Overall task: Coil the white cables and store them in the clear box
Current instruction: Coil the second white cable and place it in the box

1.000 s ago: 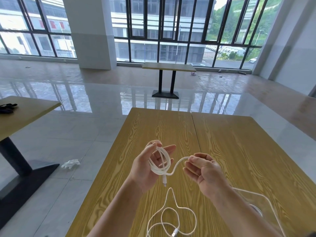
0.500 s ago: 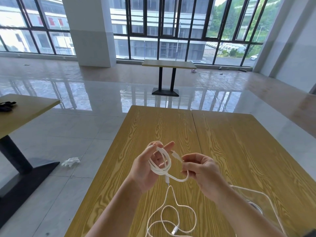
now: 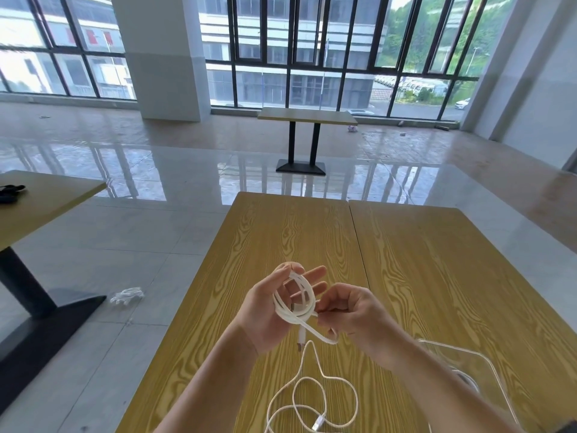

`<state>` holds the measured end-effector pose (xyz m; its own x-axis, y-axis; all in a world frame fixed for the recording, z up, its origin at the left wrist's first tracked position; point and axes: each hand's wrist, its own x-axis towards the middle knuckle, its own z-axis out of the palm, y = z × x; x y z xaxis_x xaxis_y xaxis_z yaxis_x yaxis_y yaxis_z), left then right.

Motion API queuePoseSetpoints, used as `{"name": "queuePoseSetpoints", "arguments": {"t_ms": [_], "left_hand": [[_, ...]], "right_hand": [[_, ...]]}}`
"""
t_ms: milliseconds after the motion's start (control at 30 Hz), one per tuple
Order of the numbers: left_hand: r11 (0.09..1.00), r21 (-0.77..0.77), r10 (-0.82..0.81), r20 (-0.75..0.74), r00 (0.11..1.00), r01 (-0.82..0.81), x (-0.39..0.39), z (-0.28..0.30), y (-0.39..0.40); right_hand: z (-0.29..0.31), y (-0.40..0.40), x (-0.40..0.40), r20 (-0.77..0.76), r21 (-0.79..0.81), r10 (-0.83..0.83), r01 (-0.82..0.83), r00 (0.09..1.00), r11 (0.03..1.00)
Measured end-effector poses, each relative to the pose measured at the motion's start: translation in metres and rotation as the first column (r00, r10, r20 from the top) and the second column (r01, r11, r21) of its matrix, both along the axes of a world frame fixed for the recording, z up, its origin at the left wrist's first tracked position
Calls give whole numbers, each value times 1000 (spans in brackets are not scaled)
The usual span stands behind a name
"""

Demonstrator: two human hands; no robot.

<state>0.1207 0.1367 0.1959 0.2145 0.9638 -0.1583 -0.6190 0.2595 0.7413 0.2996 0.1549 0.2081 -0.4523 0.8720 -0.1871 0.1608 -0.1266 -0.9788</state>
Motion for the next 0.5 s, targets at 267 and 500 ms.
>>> {"name": "queuePoseSetpoints", "arguments": {"t_ms": [267,500], "left_hand": [[999,-37,-19,36,999,21,0,-3,-3],[998,-3,-70,2,998,70,2,-11,-5]], "right_hand": [[-12,-8,-12,-372,-369,-199,52,907,928],[-7,-19,-21,-511,-454,-229,-34,829,890]]}}
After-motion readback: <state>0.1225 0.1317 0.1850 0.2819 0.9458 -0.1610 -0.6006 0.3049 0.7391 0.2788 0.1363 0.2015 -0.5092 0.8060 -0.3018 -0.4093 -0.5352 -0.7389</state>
